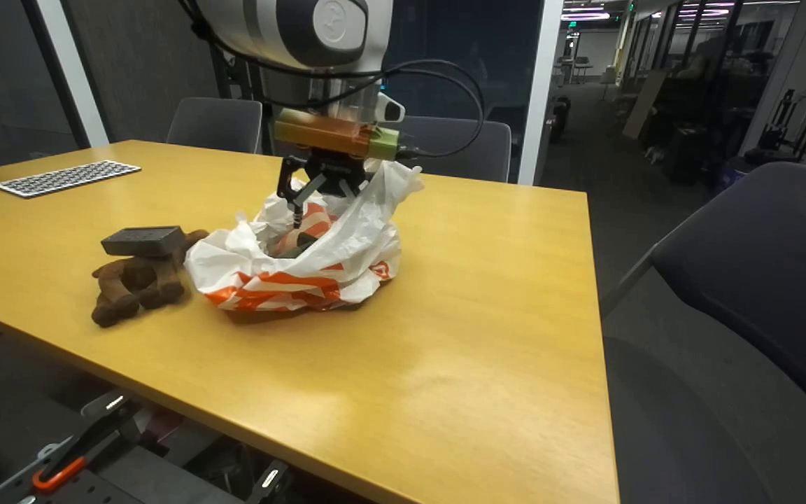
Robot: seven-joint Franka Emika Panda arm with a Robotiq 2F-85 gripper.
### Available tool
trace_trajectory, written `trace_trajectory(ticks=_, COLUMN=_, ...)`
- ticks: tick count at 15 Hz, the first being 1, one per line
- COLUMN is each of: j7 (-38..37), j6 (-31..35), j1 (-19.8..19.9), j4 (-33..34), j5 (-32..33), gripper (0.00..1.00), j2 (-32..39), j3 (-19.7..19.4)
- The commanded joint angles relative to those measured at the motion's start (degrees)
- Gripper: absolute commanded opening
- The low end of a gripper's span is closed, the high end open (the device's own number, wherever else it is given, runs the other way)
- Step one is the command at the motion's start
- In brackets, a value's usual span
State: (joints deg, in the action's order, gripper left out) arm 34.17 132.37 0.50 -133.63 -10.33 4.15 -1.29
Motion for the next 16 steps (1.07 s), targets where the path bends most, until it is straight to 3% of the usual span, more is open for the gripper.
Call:
trace_trajectory(ticks=1, j7=-12.94, j6=3.12, j1=-0.86, j4=-2.81, j5=8.39, gripper=1.0, j2=-0.94, j3=0.82)
trace_trajectory(ticks=5, j7=-24.45, j6=-0.47, j1=-1.89, j4=-4.51, j5=15.97, gripper=1.0, j2=-3.22, j3=1.28)
trace_trajectory(ticks=10, j7=-23.94, j6=-6.59, j1=-2.38, j4=-4.01, j5=12.58, gripper=1.0, j2=-3.54, j3=2.76)
trace_trajectory(ticks=16, j7=-29.83, j6=-0.11, j1=-3.11, j4=-4.51, j5=13.93, gripper=1.0, j2=-1.69, j3=3.59)
